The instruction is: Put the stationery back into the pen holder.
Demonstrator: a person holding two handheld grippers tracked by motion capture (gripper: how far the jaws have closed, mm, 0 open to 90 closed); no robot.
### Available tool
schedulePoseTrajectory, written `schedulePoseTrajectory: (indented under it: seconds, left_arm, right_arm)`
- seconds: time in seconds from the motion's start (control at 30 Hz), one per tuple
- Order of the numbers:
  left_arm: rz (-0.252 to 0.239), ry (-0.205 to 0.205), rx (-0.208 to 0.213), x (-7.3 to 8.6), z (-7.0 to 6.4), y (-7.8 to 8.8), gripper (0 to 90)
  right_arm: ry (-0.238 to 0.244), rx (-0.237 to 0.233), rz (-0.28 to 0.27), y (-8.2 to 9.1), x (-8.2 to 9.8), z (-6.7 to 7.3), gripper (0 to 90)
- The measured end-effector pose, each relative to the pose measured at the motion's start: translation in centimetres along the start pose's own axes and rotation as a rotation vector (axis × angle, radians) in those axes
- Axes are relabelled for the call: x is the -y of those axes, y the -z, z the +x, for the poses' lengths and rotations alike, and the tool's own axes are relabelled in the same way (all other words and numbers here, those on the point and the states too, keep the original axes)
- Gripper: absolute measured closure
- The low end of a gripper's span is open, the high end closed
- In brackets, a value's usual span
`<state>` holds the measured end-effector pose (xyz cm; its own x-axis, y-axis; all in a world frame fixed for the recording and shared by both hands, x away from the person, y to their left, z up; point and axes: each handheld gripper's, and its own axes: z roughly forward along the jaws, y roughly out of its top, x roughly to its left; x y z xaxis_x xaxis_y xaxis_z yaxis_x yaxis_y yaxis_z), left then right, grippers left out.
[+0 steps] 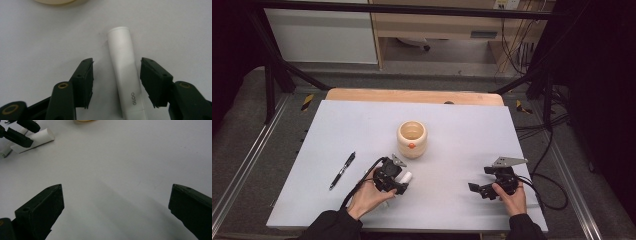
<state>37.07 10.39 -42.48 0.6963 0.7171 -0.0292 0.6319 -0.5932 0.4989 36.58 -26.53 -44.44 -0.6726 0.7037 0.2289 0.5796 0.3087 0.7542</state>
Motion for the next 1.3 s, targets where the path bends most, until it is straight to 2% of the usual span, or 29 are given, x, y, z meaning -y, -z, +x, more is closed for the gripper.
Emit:
schedulePoseTrajectory:
  seconds: [0.23, 0.5, 0.67, 1.0, 1.2, 1.3]
  left_arm:
    - [0.008, 0.019, 0.006, -0.25, -0.42, -0.20, 55.6]
    - [0.030, 0.028, -0.013, -0.68, -0.83, -0.28, 63.3]
    - [0.059, 0.024, -0.021, -0.60, -0.90, -0.54, 64.9]
    - [0.068, 0.037, -0.030, -0.67, -0.95, -0.54, 68.1]
    - [0.072, 0.037, -0.015, -0.65, -0.78, -0.46, 68.4]
    - [0.068, 0.055, -0.003, -0.61, -0.62, -0.26, 69.3]
  right_arm:
    - [0.000, -0.001, 0.002, 0.02, -0.01, 0.00, 0.7]
    - [0.000, -0.002, 0.001, 0.01, -0.01, -0.01, 0.7]
    - [-0.002, -0.003, 0.002, -0.01, 0.00, 0.01, 0.7]
    - [-0.001, -0.004, 0.004, -0.05, 0.00, 0.01, 0.7]
    - [0.000, -0.004, 0.005, -0.05, 0.00, 0.01, 0.7]
    - [0.000, -0.003, 0.004, -0.05, 0.00, 0.00, 0.7]
